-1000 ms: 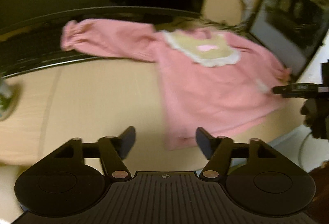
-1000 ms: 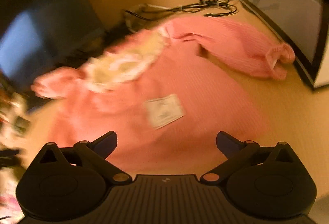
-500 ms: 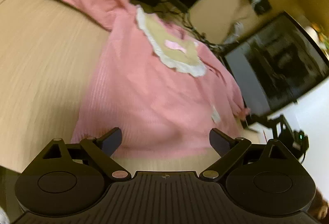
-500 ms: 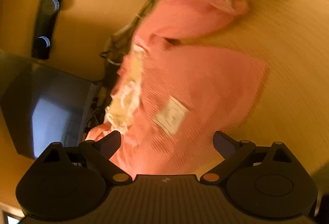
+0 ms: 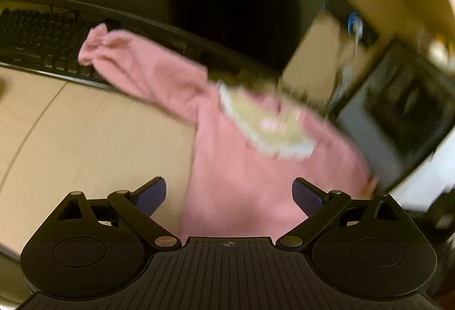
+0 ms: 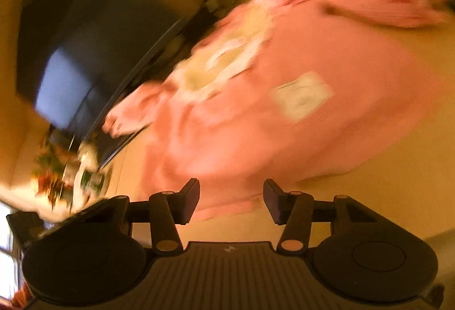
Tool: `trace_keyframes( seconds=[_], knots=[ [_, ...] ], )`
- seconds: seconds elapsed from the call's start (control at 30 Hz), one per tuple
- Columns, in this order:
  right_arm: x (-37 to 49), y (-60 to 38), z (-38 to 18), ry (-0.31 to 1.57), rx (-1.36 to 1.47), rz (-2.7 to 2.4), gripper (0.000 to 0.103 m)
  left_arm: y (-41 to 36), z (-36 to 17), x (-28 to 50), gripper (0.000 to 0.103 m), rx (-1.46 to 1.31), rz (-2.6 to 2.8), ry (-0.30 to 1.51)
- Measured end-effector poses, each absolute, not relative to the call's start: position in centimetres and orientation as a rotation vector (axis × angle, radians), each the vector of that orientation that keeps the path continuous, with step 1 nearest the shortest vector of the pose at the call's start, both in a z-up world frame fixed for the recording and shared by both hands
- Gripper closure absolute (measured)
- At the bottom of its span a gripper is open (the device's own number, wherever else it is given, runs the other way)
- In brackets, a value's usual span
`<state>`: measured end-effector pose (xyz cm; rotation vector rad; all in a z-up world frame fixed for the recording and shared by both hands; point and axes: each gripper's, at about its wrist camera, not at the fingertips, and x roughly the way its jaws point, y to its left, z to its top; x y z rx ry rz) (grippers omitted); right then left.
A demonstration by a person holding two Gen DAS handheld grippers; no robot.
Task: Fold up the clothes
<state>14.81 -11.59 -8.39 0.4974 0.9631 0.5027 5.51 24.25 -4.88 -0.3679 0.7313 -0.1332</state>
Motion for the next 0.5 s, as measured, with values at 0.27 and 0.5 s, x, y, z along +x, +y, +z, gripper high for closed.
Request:
trace_keyframes(
  seconds=[0.27, 0.5],
  knots=[
    [12.9, 0.5, -8.3, 0.787, -0.409, 0.779, 0.052, 20.5, -5.6, 4.1, 0.014, -0.109, -0.226, 0.798],
    [14.6, 1.4, -6.8, 0.812, -0.386, 0.845, 0.098, 19.6, -5.3, 2.8, 0.008, -0.036, -0.229, 0.790]
  ],
)
